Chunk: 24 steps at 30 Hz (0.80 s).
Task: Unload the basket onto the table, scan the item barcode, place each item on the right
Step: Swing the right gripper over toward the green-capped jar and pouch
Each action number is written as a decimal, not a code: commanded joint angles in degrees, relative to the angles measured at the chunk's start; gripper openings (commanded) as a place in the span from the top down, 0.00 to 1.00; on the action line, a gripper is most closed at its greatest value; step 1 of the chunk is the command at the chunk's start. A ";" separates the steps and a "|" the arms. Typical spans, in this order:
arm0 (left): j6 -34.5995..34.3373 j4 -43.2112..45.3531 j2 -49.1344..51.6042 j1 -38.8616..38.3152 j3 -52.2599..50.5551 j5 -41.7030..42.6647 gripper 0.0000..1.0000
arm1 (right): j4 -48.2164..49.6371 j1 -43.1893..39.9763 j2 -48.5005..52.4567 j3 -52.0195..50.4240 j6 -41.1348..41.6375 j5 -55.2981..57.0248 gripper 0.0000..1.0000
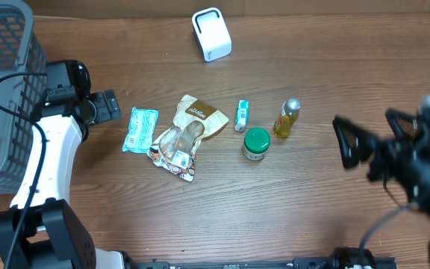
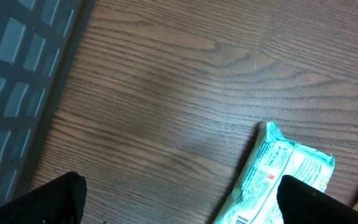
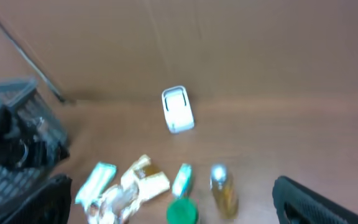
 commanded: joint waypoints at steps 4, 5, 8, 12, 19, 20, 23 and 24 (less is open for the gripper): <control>0.66 0.09 -0.85 -0.37 1.31 -0.26 0.00 | -4.70 0.31 12.57 4.76 0.26 -6.25 0.00; 0.66 0.09 -0.85 -0.37 1.31 -0.26 0.00 | -4.92 0.31 14.21 4.76 0.26 -8.00 0.00; 0.66 0.09 -0.85 -0.37 1.31 -0.26 0.00 | -5.77 0.31 18.73 4.76 0.26 -12.39 0.00; 0.66 0.09 -0.85 -0.37 1.31 -0.26 0.00 | -8.02 0.31 24.17 4.76 0.22 -17.11 0.04; 0.66 0.09 -0.85 -0.37 1.31 -0.26 0.00 | -11.13 0.33 30.01 4.66 0.22 -13.05 0.20; 0.66 0.09 -0.85 -0.37 1.31 -0.26 0.01 | -11.56 0.33 30.23 4.66 0.22 -10.97 0.20; 0.66 0.09 -0.85 -0.37 1.31 -0.26 0.00 | -12.70 0.33 30.32 4.61 0.24 -6.10 0.19; 0.66 0.09 -0.85 -0.37 1.31 -0.26 0.00 | -12.94 0.33 30.29 4.59 0.24 -5.25 0.19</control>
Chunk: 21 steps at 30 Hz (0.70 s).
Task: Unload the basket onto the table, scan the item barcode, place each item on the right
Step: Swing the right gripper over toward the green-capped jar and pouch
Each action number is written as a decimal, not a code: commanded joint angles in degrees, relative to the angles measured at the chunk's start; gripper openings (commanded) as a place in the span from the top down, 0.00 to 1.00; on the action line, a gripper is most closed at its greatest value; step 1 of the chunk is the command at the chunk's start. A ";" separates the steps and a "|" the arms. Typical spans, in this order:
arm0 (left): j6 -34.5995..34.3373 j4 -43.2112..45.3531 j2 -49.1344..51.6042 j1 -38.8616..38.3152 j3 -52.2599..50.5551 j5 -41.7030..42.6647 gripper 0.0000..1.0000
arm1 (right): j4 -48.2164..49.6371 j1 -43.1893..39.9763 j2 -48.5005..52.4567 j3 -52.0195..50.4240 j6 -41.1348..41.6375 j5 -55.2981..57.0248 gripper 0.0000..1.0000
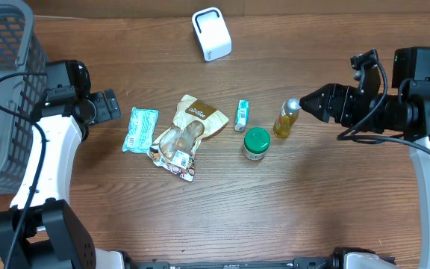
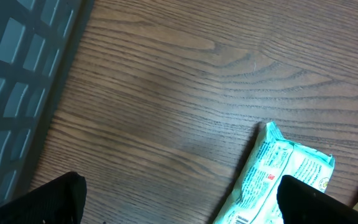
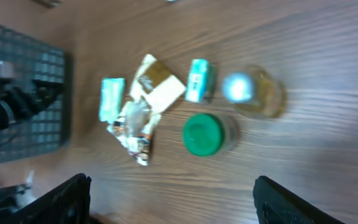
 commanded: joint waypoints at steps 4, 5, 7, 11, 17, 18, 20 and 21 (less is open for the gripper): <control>0.66 0.04 -0.85 -0.37 1.29 -0.26 0.00 | -0.87 0.28 -0.26 0.81 0.02 6.14 0.14; 0.66 0.04 -0.85 -0.37 1.29 -0.26 0.01 | -0.85 0.28 -0.26 0.79 0.02 6.67 0.13; 0.66 0.04 -0.85 -0.37 1.29 -0.26 0.01 | -0.50 0.55 -0.15 0.81 0.02 8.37 0.12; 0.66 0.04 -0.85 -0.39 1.29 -0.26 0.00 | 1.31 3.82 0.28 0.81 0.37 14.03 0.04; 0.66 0.04 -0.85 -0.37 1.29 -0.26 0.00 | 2.60 13.99 3.61 3.61 4.74 28.87 0.00; 0.66 0.04 -0.85 -0.39 1.29 -0.26 0.00 | 2.32 15.06 4.42 4.35 5.22 30.25 0.00; 0.66 0.04 -0.85 -0.37 1.29 -0.26 0.00 | 1.33 17.20 6.40 6.05 5.70 31.63 0.00; 0.66 0.04 -0.85 -0.37 1.29 -0.26 0.00 | 1.05 18.21 7.34 6.49 5.88 31.58 0.00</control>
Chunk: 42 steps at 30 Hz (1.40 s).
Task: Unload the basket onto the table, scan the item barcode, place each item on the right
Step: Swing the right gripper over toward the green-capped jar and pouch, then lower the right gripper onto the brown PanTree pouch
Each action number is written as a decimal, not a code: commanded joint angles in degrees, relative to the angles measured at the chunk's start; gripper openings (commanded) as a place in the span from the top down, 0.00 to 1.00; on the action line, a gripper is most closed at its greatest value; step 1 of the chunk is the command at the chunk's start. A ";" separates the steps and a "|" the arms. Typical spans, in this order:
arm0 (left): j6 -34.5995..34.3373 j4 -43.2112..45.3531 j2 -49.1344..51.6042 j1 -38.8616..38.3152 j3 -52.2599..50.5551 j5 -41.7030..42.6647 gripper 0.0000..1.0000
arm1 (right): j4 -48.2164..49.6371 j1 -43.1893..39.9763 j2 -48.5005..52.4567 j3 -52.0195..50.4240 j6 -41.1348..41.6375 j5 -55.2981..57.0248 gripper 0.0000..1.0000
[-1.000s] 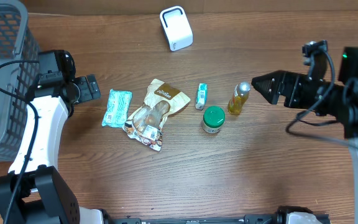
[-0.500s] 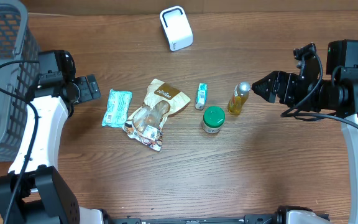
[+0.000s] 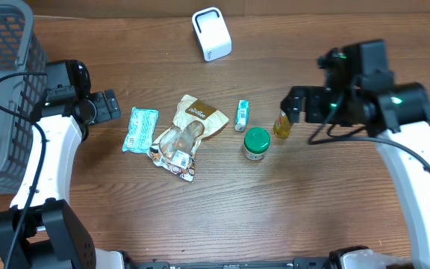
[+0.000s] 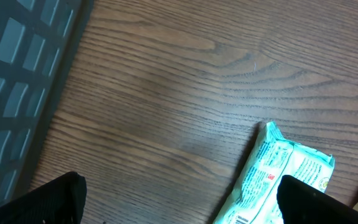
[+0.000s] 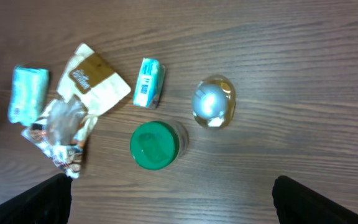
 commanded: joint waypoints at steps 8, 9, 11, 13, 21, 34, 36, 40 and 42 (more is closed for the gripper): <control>0.66 0.04 -0.85 -0.37 1.29 -0.26 0.00 | -3.89 9.90 6.23 3.30 7.69 6.38 0.00; 0.66 0.04 -0.85 -0.37 1.29 -0.26 0.00 | -4.46 10.67 6.43 3.21 10.05 6.38 0.00; 0.66 0.04 -0.85 -0.39 1.29 -0.26 0.00 | -5.16 12.04 6.51 2.89 12.96 6.36 0.00; 0.66 0.04 -0.85 -0.39 1.29 -0.26 0.01 | -5.25 13.77 6.51 2.34 13.99 6.40 0.00; 0.66 0.04 -0.85 -0.39 1.29 -0.26 0.00 | -1.25 20.59 7.26 1.31 14.01 6.62 0.00; 0.66 0.04 -0.85 -0.37 1.29 -0.26 0.00 | 8.68 31.61 8.57 1.29 14.40 6.58 0.00; 0.66 0.04 -0.85 -0.39 1.29 -0.26 0.00 | 10.14 32.81 9.84 1.29 14.43 6.54 0.00; 0.66 0.04 -0.85 -0.37 1.29 -0.26 0.00 | 12.07 34.75 13.07 1.29 14.47 5.46 0.00; 0.66 0.04 -0.85 -0.37 1.29 -0.26 0.00 | 13.27 35.82 15.41 1.29 14.40 5.49 0.00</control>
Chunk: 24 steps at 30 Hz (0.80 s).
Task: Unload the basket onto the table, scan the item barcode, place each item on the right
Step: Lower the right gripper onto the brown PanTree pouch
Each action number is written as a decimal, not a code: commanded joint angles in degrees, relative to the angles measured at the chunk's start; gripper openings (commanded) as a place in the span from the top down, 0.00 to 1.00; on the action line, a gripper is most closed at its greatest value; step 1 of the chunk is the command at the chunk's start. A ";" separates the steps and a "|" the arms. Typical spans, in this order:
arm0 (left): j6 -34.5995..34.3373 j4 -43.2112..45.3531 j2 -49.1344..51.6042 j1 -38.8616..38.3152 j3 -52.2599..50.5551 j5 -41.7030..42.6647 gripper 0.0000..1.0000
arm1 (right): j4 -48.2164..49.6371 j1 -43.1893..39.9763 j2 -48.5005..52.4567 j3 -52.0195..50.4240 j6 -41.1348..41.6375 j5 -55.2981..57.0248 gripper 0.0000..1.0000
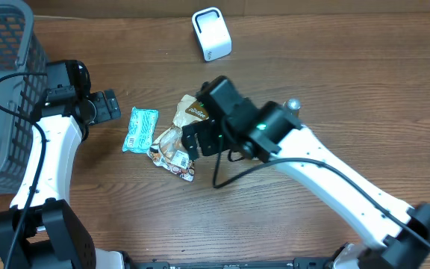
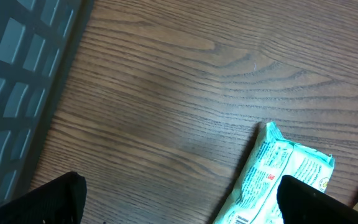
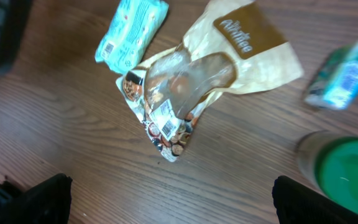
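The brown and clear snack bag (image 3: 197, 81) lies flat on the table, a white barcode label on its clear lower part. My right gripper (image 3: 173, 205) hangs open just above the bag's lower end (image 1: 172, 155) and holds nothing. In the overhead view the right gripper (image 1: 191, 140) covers part of the bag. The white scanner (image 1: 211, 33) stands at the back of the table. A teal packet (image 2: 278, 177) lies left of the bag. My left gripper (image 2: 182, 205) is open beside the packet's left end, empty.
A grey basket (image 1: 2, 90) fills the far left. A small teal box (image 3: 347, 78) and a green-lidded jar (image 3: 347, 168) sit right of the bag. The top of a yellow bottle (image 1: 293, 105) shows behind my right arm.
My right arm has moved left, from above the bottle and green-lidded jar to above the snack bag, its gripper still open. The left arm and all items have not moved.
My right gripper was open at the table's right side, away from the items. Then it was by the yellow bottle, then above the bottle and jar, and now over the snack bag. The left gripper stayed open by the teal packet throughout.
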 commanded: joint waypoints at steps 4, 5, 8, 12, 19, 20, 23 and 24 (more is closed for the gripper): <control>0.66 0.04 -0.85 -0.37 1.29 -0.26 0.00 | 4.26 2.36 6.60 -0.33 0.31 -0.31 0.00; 0.66 0.04 -0.85 -0.39 1.29 -0.26 0.01 | 5.16 2.36 7.45 -0.33 0.28 -0.31 0.00; 0.66 0.04 -0.85 -0.37 1.29 -0.26 0.00 | 7.41 2.36 9.35 -0.33 0.28 -0.31 0.00; 0.66 0.04 -0.85 -0.37 1.29 -0.26 0.00 | 8.39 2.36 11.02 -0.33 0.28 -0.28 0.15; 0.66 0.04 -0.85 -0.37 1.29 -0.26 0.01 | 9.14 2.36 11.08 -0.33 0.26 4.26 0.87; 0.66 0.04 -0.85 -0.37 1.29 -0.26 0.01 | 9.33 2.36 11.08 -0.33 0.26 5.01 0.94; 0.66 0.04 -0.85 -0.37 1.29 -0.26 0.00 | 9.92 2.36 11.08 -0.33 0.26 5.29 0.96; 0.66 0.04 -0.85 -0.37 1.29 -0.26 0.00 | 10.03 2.36 11.08 -0.33 0.26 5.29 0.96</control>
